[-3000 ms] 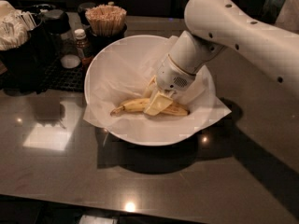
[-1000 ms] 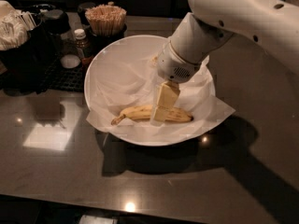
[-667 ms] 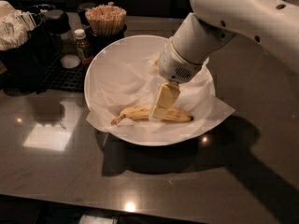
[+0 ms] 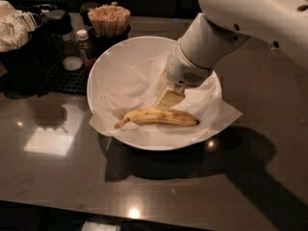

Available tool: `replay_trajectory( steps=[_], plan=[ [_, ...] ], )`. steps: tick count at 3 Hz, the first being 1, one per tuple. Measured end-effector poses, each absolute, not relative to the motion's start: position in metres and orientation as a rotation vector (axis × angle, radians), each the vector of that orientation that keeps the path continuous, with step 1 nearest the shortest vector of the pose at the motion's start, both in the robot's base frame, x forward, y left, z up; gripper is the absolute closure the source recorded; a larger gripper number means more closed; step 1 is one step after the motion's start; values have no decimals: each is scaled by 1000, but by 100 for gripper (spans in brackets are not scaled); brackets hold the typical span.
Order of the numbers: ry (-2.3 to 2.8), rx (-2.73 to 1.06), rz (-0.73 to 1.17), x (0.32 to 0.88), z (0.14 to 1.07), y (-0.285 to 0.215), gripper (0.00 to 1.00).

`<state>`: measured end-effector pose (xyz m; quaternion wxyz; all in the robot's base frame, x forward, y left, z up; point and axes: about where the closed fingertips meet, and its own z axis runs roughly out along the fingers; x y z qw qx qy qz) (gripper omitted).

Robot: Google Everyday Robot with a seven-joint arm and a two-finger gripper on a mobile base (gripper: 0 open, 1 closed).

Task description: Pick banana from white bowl

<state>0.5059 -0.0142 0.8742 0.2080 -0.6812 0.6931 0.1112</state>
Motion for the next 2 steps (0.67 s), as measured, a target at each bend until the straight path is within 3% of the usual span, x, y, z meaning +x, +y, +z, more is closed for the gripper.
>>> replay_trajectory(
  steps=[1,2],
  plan=[
    [1967,-1889,313,501,868,-18,55],
    [2010,-1909,346,497,855,-19,44]
  ],
)
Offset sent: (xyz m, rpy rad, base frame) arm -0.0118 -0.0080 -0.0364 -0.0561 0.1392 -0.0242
